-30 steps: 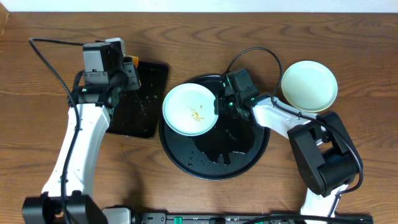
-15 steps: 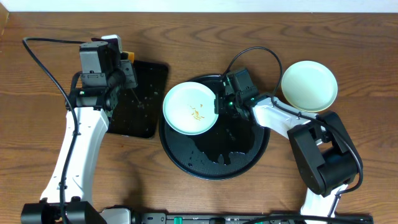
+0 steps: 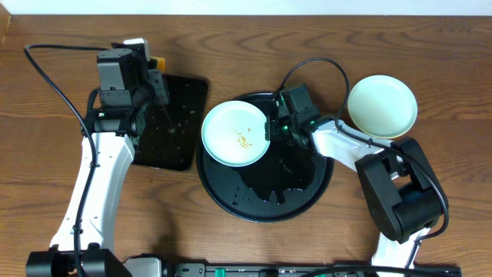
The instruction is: Clean dirty plates on tray and stack at the side
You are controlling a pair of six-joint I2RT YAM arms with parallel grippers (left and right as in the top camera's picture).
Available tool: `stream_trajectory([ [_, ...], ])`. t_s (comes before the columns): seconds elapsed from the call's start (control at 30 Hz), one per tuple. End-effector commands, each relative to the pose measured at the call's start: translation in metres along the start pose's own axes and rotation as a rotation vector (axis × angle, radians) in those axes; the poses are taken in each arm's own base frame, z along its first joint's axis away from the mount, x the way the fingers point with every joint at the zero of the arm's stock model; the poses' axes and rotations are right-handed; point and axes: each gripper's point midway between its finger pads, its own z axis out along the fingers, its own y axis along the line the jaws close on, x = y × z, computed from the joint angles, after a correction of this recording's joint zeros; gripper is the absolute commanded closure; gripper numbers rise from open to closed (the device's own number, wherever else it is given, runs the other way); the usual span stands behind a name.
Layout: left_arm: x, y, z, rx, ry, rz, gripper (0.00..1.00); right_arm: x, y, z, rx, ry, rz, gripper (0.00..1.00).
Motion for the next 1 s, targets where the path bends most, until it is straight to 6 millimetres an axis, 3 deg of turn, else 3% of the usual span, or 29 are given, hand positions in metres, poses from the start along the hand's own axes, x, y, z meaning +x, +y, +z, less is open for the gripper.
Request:
stream_trajectory([
  [0.0,-0.028,0.000,-0.009,-0.011,-0.092,0.034,0.92,0.003,-0.002,0.005,0.016,0.004,0.002,0.99],
  [0.37,-0.074,0.020,-0.020,-0.144,-0.286,0.044,0.92,0.003,-0.002,0.005,0.016,0.004,0.001,0.99],
  [0.83,-0.071,0.021,-0.019,-0.152,-0.273,0.043,0.93,0.003,-0.002,0.005,0.017,0.003,0.001,0.99],
  [0.97,-0.057,0.023,-0.016,-0.155,-0.214,0.033,0.92,0.003,-0.004,0.003,0.033,0.005,-0.022,0.99],
])
